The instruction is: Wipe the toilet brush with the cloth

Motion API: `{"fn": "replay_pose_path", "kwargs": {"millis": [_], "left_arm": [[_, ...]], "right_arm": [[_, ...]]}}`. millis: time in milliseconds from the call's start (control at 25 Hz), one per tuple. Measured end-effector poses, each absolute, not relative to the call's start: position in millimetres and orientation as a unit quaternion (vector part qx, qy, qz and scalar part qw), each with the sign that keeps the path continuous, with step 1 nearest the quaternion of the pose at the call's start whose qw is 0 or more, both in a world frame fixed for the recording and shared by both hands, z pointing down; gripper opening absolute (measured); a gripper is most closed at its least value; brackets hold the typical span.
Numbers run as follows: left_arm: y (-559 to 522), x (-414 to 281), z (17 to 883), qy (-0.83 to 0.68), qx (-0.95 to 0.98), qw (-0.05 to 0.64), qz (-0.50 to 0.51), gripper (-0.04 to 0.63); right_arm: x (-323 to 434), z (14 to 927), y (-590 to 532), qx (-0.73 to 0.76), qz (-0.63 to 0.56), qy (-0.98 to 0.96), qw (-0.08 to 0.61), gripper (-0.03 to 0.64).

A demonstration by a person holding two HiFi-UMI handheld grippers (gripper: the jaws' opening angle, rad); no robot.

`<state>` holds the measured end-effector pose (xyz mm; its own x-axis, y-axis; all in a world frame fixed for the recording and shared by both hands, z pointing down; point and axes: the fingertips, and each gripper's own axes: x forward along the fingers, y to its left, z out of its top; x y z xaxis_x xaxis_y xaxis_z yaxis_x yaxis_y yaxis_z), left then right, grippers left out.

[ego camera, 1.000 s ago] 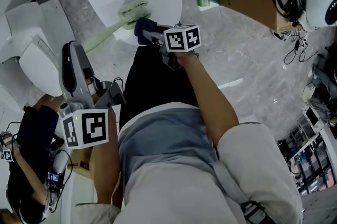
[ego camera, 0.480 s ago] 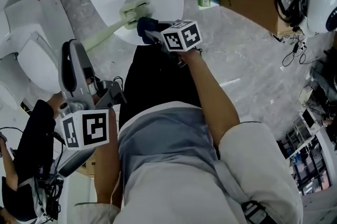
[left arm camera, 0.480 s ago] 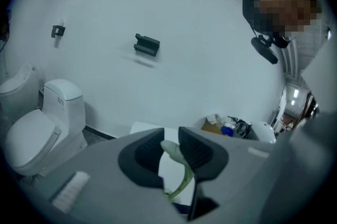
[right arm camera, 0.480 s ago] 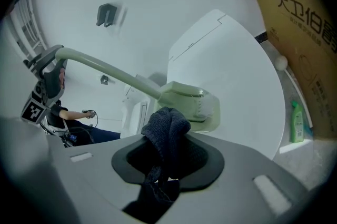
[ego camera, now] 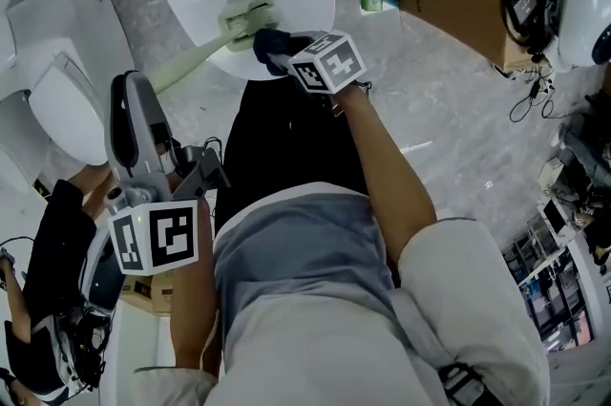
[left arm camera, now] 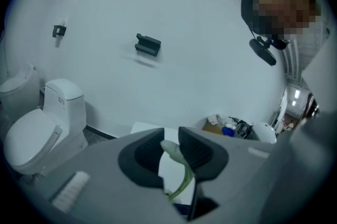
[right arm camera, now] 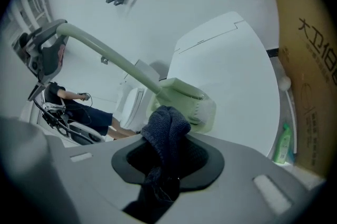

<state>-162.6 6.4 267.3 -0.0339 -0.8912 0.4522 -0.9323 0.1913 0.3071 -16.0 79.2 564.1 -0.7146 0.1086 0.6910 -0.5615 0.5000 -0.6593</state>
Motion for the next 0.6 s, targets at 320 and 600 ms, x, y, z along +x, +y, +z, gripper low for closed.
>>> {"fn": "replay_pose_path", "kwargs": {"millis": [320, 600], "left_arm": [[4, -162, 267, -0.723, 0.630, 0.282, 0.036, 0.000], [3, -161, 266, -0.726, 0.627, 0.281, 0.037, 0.000]], "right_arm": [[-16, 569, 76, 0.128, 0.445, -0.799, 0.384, 0.103], [-2, 596, 74, 0.145, 0.413, -0.780, 0.448, 0.103]]}}
